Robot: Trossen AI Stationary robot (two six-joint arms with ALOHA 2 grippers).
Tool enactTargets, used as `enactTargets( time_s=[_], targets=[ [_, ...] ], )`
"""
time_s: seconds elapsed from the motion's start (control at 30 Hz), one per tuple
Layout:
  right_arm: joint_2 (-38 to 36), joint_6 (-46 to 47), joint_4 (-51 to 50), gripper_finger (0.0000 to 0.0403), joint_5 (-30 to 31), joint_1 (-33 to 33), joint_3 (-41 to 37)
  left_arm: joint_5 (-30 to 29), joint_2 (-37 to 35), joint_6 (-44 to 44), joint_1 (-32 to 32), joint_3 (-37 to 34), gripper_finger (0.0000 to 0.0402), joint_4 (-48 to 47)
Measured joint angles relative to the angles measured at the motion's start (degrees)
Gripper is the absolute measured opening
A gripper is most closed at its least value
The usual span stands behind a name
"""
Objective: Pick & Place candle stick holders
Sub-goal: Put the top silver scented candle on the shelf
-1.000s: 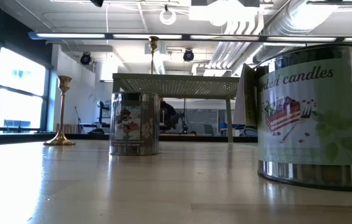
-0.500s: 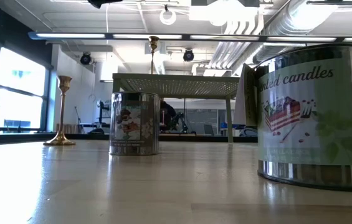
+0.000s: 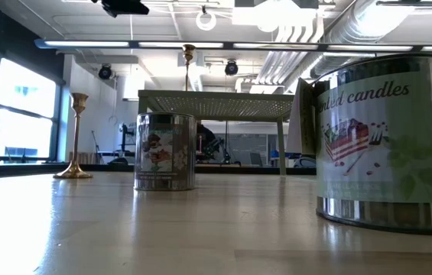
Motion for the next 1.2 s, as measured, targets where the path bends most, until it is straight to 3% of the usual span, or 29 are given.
enactTargets(
  time_s=[0.2,0.47,0.67,0.97,1.2],
  targets=[
    [0.00,0.00,0.43,0.0204,-0.08,0.00,0.00,-6.82,0.00,-0.07,0.00,0.00,0.0292,-0.89],
    [0.00,-0.28,0.42,0.0204,-0.27,0.01,0.00,-5.94,0.00,1.09,-0.04,0.00,0.0393,-1.06],
    [0.00,-0.42,0.40,0.0204,-0.29,0.02,0.00,-5.21,0.02,0.21,-0.02,0.00,0.0380,-1.52],
    [0.00,-0.44,0.39,0.0204,-0.48,0.02,0.00,9.72,0.35,-8.70,-0.02,0.00,0.0379,-5.90],
    [0.56,-0.27,0.44,0.0204,-0.96,0.07,0.00,11.48,0.46,-10.90,-0.02,-5.12,0.0379,-5.34]
  ],
)
